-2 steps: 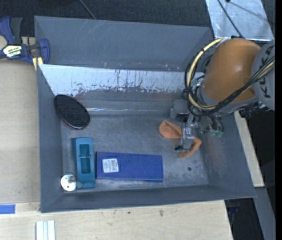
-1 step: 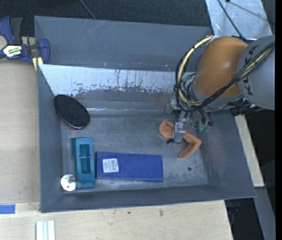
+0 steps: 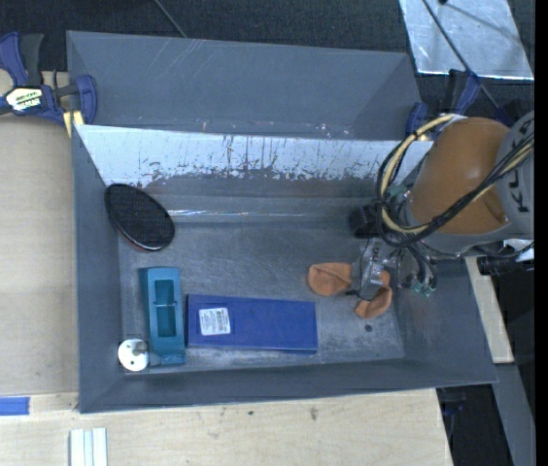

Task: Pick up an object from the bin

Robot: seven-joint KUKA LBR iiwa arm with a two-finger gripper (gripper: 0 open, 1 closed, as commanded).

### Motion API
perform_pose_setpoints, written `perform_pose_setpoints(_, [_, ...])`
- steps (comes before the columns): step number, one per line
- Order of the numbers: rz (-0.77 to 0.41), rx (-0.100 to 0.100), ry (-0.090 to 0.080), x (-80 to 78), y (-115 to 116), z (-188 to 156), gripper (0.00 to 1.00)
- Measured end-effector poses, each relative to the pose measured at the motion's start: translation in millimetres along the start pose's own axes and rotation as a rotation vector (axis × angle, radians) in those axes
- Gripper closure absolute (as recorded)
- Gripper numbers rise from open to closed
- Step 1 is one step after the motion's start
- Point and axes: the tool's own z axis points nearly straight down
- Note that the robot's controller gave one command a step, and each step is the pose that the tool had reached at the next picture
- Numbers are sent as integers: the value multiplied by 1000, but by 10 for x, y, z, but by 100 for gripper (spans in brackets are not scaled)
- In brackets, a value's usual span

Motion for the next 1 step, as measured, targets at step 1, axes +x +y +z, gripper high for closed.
perform_pose_setpoints(1, [0, 0, 0, 0, 1, 0, 100])
